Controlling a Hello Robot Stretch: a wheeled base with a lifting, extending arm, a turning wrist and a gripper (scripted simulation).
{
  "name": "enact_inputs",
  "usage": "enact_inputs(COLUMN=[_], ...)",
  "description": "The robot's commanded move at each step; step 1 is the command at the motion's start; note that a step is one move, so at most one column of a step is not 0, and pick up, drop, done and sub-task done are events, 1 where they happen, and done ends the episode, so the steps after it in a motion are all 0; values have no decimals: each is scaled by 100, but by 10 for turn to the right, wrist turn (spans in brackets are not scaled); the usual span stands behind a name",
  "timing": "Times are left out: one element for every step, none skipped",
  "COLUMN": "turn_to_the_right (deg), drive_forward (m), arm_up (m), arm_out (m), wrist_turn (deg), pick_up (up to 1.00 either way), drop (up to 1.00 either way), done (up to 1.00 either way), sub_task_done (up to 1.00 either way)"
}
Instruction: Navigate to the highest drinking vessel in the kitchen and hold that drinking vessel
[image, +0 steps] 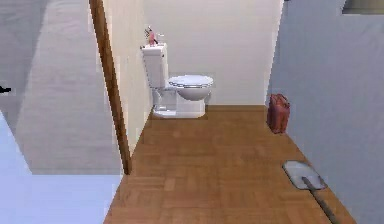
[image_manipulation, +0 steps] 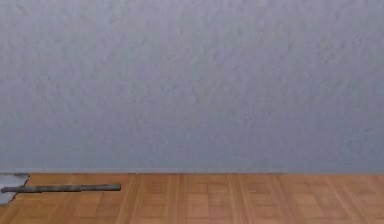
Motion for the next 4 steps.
enact_inputs(turn_to_the_right=[-390,0,-450,0], drive_forward=[0,50,0,100], arm_up=[0,0,0,0], arm_out=[0,0,0,0], wrist_turn=[0,0,0,0], pick_up=[0,0,0,0], drop=[0,0,0,0], done=[0,0,0,0], sub_task_done=[0,0,0,0])
